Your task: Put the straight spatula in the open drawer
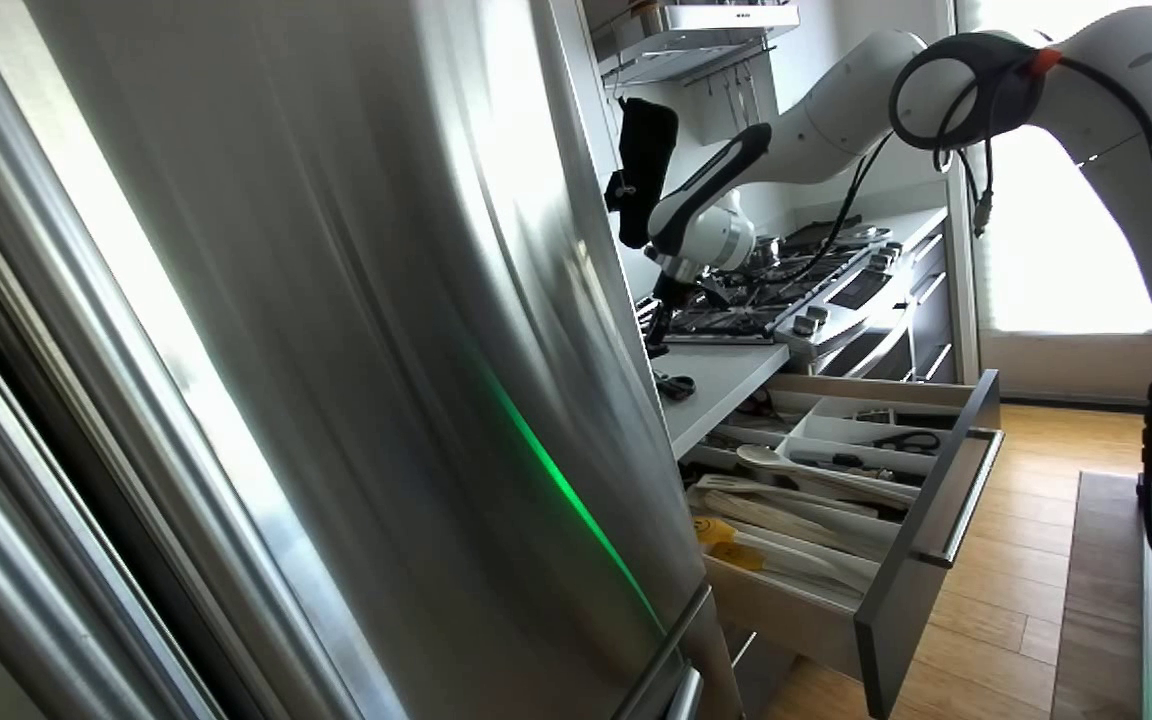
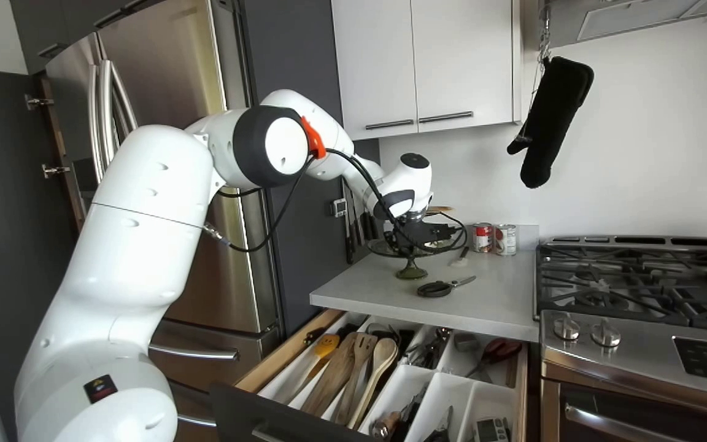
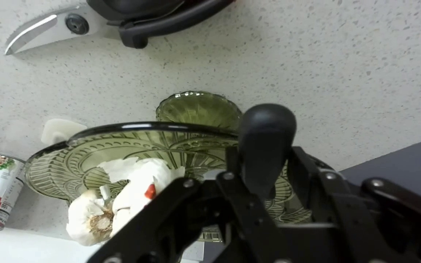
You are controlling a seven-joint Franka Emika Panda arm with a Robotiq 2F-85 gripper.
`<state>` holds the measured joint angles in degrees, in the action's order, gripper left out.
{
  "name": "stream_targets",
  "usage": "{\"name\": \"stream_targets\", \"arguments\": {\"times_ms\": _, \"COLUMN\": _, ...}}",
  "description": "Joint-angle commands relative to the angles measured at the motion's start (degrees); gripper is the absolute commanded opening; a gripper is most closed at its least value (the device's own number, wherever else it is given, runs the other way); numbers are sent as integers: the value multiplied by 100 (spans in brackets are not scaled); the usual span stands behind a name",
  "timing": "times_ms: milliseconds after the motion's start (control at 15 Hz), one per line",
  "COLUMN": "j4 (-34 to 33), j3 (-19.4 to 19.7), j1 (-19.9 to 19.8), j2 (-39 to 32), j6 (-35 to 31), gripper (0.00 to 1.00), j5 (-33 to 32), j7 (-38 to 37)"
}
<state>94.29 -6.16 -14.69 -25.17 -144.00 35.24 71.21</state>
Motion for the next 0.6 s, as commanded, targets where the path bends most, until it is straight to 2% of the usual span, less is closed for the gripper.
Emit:
{"name": "stream_targets", "arguments": {"times_ms": 0, "j4": -125, "j3": -96, "j1": -101, "j2": -123, "j6": 44, "gripper": 40, "j5": 94, "j7": 184}}
{"name": "stream_targets", "arguments": {"times_ms": 133, "j4": -131, "j3": -93, "j1": -95, "j2": -130, "j6": 42, "gripper": 39, "j5": 77, "j7": 180}}
{"name": "stream_targets", "arguments": {"times_ms": 200, "j4": -134, "j3": -96, "j1": -95, "j2": -127, "j6": 41, "gripper": 34, "j5": 79, "j7": 183}}
{"name": "stream_targets", "arguments": {"times_ms": 267, "j4": -136, "j3": -98, "j1": -95, "j2": -123, "j6": 38, "gripper": 25, "j5": 81, "j7": 185}}
{"name": "stream_targets", "arguments": {"times_ms": 333, "j4": -132, "j3": -95, "j1": -91, "j2": -107, "j6": 32, "gripper": 10, "j5": 73, "j7": 184}}
{"name": "stream_targets", "arguments": {"times_ms": 533, "j4": -97, "j3": -125, "j1": -117, "j2": -21, "j6": 86, "gripper": 9, "j5": 112, "j7": 246}}
